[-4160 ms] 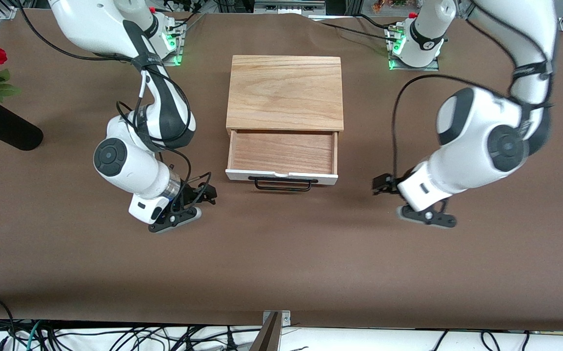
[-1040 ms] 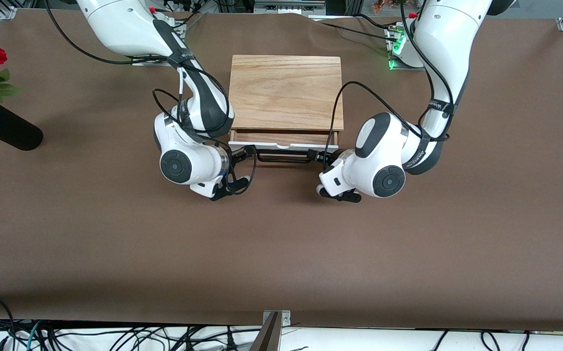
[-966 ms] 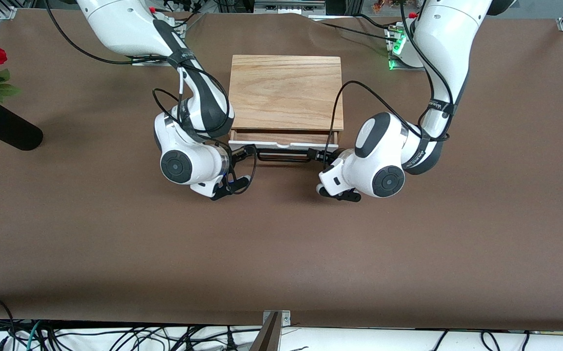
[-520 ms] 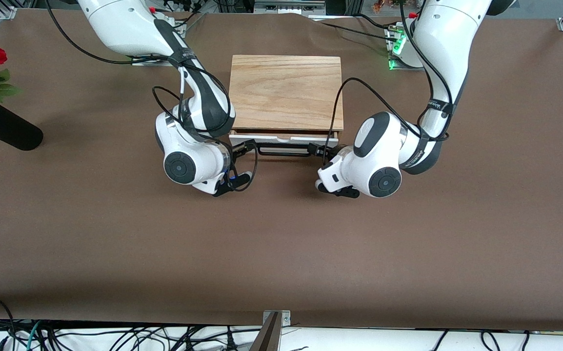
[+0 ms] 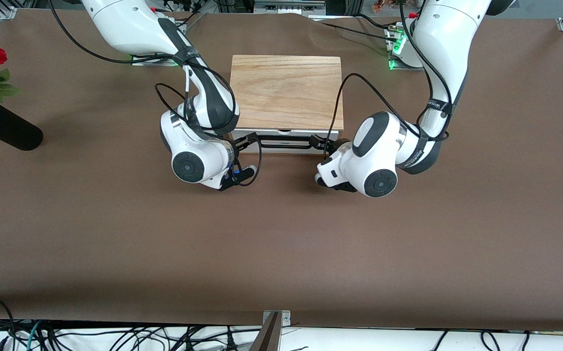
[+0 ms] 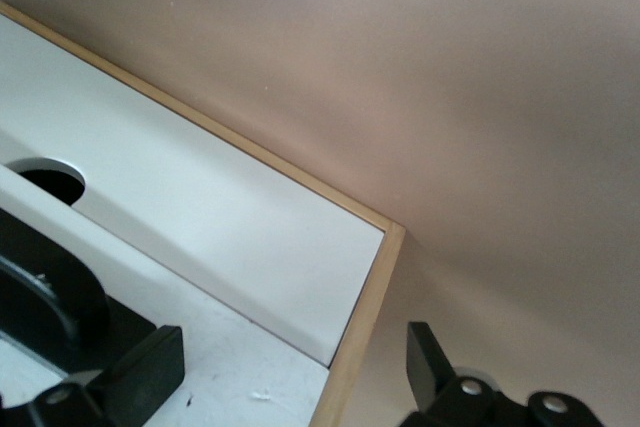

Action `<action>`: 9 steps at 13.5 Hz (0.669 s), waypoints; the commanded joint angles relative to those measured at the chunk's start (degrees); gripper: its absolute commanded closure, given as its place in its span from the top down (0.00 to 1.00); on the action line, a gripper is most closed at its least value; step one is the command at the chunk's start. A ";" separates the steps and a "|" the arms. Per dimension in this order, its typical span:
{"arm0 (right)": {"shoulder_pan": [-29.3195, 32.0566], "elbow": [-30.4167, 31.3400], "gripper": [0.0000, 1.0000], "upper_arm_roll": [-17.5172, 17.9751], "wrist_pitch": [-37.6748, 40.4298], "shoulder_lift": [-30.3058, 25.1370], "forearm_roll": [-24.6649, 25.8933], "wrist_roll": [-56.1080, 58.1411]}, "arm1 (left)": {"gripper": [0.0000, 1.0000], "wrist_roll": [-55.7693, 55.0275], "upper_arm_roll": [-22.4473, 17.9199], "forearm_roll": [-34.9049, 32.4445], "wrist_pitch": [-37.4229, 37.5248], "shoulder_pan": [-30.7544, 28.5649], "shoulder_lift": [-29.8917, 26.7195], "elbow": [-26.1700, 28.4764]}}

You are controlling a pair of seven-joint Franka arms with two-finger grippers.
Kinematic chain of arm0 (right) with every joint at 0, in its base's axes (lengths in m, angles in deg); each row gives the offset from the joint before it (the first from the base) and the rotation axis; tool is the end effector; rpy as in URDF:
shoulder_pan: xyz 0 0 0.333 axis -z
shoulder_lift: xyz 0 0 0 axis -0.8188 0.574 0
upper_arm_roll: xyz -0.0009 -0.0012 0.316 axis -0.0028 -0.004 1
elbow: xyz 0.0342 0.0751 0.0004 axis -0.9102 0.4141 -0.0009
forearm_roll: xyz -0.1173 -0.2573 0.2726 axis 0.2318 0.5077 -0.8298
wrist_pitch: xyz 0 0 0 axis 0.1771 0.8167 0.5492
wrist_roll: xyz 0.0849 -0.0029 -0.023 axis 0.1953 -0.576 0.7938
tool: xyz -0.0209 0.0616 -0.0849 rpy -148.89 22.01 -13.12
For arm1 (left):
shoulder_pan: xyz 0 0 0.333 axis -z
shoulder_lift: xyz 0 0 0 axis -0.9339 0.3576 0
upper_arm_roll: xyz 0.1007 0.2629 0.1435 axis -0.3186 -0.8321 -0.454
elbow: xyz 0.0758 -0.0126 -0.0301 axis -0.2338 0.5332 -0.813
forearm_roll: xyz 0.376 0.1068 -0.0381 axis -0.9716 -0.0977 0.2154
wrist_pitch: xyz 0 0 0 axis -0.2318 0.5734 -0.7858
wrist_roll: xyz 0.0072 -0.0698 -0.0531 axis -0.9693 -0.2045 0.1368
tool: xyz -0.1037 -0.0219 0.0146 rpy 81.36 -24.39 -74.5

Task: Close drawer with both arms simultaneously
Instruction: 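Push the drawer front into the cabinet with both grippers together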

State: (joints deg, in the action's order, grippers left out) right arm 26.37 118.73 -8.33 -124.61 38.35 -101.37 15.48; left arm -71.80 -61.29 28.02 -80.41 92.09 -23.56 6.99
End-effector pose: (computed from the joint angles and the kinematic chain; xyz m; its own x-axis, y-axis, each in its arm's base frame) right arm 0.5585 0.3678 0.2631 0.7952 0.4609 -0.3939 0.3338 -0.8752 -0.3500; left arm 0.5718 -0.3413 0.2835 0.7720 -0.2653 -0.5777 -0.0808 -0.9423 0.3249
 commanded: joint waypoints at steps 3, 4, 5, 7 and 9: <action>-1.11 0.61 1.00 0.13 3.03 0.69 -0.53 0.09 | 1.00 0.25 -0.35 1.66 1.63 0.33 -0.85 0.82; -1.11 0.61 1.00 0.05 3.56 0.77 -0.53 0.18 | 1.00 0.33 -0.35 1.66 1.63 0.33 -0.85 0.82; -1.11 0.61 1.00 0.05 4.18 0.69 -0.53 0.18 | 1.00 0.33 -0.35 1.66 1.71 0.33 -0.85 0.82; -1.11 0.53 1.00 0.05 4.89 0.69 -0.53 0.35 | 1.00 0.33 -0.35 1.66 1.71 0.07 -0.85 0.74; -1.02 0.26 1.00 0.05 5.24 0.43 -0.53 0.44 | 1.00 0.33 -0.35 1.57 1.71 -0.37 -1.20 -0.14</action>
State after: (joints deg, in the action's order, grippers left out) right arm 25.80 118.37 -8.39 -123.42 39.38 -101.45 15.25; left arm -71.80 -61.29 28.02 -79.50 92.04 -23.58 6.95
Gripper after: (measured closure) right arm 0.000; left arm 0.000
